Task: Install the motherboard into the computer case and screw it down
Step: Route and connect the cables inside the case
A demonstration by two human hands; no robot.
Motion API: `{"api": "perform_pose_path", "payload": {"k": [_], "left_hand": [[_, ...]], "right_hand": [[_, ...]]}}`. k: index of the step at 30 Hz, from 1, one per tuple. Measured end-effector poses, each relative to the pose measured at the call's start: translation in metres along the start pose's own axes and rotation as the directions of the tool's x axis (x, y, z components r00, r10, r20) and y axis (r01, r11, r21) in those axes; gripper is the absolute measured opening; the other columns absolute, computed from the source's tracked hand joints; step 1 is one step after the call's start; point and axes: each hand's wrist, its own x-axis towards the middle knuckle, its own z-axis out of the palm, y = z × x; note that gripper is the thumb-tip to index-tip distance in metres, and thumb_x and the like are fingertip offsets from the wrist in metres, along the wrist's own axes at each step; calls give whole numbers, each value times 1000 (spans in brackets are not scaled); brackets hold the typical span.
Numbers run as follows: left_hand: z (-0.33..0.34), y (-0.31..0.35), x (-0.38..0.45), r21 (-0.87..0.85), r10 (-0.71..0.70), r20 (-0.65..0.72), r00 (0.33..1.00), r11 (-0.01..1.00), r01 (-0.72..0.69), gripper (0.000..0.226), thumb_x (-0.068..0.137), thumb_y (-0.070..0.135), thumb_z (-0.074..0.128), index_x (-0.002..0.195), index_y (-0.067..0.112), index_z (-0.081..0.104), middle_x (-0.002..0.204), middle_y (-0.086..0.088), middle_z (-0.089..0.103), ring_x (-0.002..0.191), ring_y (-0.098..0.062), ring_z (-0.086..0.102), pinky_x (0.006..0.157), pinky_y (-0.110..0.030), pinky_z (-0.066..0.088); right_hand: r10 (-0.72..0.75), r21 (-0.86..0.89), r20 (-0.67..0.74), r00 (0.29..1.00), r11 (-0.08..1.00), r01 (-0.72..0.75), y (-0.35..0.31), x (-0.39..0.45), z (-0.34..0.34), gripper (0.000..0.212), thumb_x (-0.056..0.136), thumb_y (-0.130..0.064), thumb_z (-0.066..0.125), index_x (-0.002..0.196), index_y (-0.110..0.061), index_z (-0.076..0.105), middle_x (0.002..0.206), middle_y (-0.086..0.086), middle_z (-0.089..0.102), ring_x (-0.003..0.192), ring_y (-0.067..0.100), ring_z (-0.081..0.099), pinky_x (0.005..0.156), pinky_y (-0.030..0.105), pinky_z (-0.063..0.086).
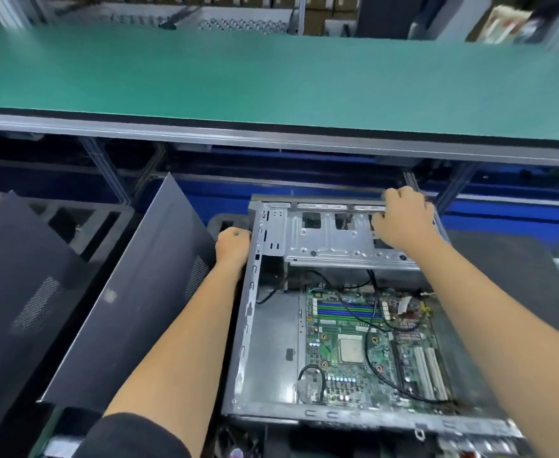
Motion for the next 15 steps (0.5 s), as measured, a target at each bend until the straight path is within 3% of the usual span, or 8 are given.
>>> {"api": "perform_pose_path", "payload": {"k": [3, 6, 8, 10, 12, 15], "left_hand": [[-12, 12, -15, -99, -134, 156, 979, 984, 150, 46, 98, 49, 37, 82, 14, 63, 75, -1, 67, 69, -18, 63, 57, -28, 46], [-16, 21, -31, -18, -72, 171, 983, 997, 76, 62, 92, 66, 31, 90, 14, 65, 87, 3, 69, 81, -18, 65, 67, -30, 49], [-12, 24, -40, 217, 24, 141, 990, 975, -55, 63, 89, 69, 31, 97, 13, 59, 102, 4, 61, 88, -18, 56, 78, -31, 43], [-6, 24, -48, 413, 70, 171, 983, 900, -137, 71, 88, 67, 37, 127, 8, 49, 130, -6, 51, 110, -23, 52, 89, -36, 39], [-1, 20, -54, 485, 54, 211, 976, 861, -153, 88, 87, 64, 46, 146, 4, 23, 146, -11, 37, 127, -29, 42, 94, -37, 36], [5, 13, -62, 472, 100, 197, 975, 862, -184, 93, 81, 61, 60, 141, 2, 22, 139, -13, 43, 119, -30, 48, 89, -37, 41]], "right_hand": [[137, 10, -19, 990, 991, -137, 16, -14, -1, 48, 91, -26, 53, 133, -7, 40, 140, 16, 33, 126, 36, 34, 102, 48, 29], [268, 26, 53, 962, 963, -270, 29, -27, 1, 65, 89, -32, 59, 141, -7, 29, 148, 16, 22, 133, 36, 27, 106, 50, 26], [322, 68, 104, 941, 942, -330, 37, -37, 4, 73, 87, -31, 61, 145, -6, 23, 151, 16, 19, 136, 36, 25, 107, 51, 26], [336, 116, 144, 931, 928, -353, 43, -46, 7, 73, 90, -31, 58, 147, -7, 19, 152, 16, 17, 136, 36, 25, 106, 50, 27], [317, 153, 178, 932, 926, -344, 49, -53, 8, 65, 95, -30, 51, 147, -7, 17, 150, 17, 20, 134, 37, 28, 104, 50, 30], [264, 200, 226, 938, 929, -310, 57, -62, 7, 65, 97, -34, 46, 147, -8, 14, 146, 17, 23, 130, 37, 32, 100, 49, 34]]}}
